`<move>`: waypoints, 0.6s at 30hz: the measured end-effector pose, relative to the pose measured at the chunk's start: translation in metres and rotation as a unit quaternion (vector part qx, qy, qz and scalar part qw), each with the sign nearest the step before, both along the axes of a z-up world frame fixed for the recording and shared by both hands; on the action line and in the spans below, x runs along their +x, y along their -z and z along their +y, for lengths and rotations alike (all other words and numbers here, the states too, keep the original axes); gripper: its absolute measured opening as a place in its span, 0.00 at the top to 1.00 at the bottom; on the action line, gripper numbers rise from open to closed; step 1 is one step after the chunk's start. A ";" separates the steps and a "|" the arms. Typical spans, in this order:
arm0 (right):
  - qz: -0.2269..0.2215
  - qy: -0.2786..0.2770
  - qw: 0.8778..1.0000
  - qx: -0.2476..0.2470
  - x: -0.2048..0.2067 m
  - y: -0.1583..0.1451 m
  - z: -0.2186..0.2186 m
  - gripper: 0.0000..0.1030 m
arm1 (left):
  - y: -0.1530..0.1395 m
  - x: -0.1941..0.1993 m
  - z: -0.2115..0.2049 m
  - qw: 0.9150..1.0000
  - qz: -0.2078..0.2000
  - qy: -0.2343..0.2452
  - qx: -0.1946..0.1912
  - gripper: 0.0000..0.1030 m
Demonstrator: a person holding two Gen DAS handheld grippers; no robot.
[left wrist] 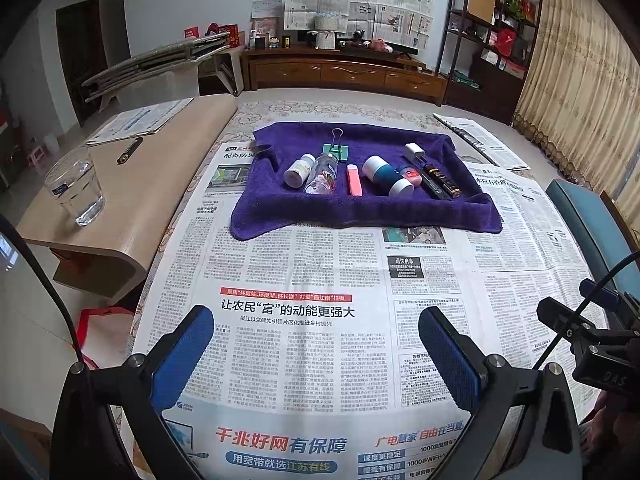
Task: Organize rigid objects
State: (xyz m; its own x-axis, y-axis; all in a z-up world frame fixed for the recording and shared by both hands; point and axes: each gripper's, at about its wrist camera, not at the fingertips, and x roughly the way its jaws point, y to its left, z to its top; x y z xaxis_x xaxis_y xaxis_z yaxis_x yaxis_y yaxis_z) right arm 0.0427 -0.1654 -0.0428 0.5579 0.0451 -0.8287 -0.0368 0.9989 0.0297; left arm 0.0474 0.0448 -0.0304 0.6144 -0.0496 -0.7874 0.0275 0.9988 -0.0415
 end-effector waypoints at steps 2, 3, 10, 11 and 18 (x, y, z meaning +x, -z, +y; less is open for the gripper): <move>0.000 0.000 1.000 0.000 0.000 0.000 0.000 0.00 | 0.000 0.000 0.000 1.000 -0.001 -0.001 0.001 0.00; 0.000 0.000 1.000 0.000 0.000 0.000 0.000 0.00 | 0.000 0.000 0.000 1.000 -0.001 0.000 0.001 0.00; 0.002 0.003 1.000 0.000 -0.001 0.001 -0.002 0.00 | 0.002 -0.001 -0.002 1.000 0.001 0.003 0.004 0.00; 0.002 0.002 1.000 -0.001 -0.001 0.001 -0.002 0.00 | 0.002 -0.001 -0.003 1.000 0.001 0.004 0.004 0.00; -0.002 0.005 1.000 -0.001 -0.002 -0.001 -0.002 0.00 | 0.003 -0.001 -0.004 1.000 0.001 0.003 0.004 0.00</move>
State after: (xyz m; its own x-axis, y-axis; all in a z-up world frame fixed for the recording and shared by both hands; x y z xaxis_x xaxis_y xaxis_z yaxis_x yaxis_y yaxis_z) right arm 0.0402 -0.1678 -0.0420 0.5615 0.0384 -0.8266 -0.0264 0.9992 0.0284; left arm 0.0466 0.0411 -0.0334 0.6122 -0.0479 -0.7892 0.0338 0.9988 -0.0344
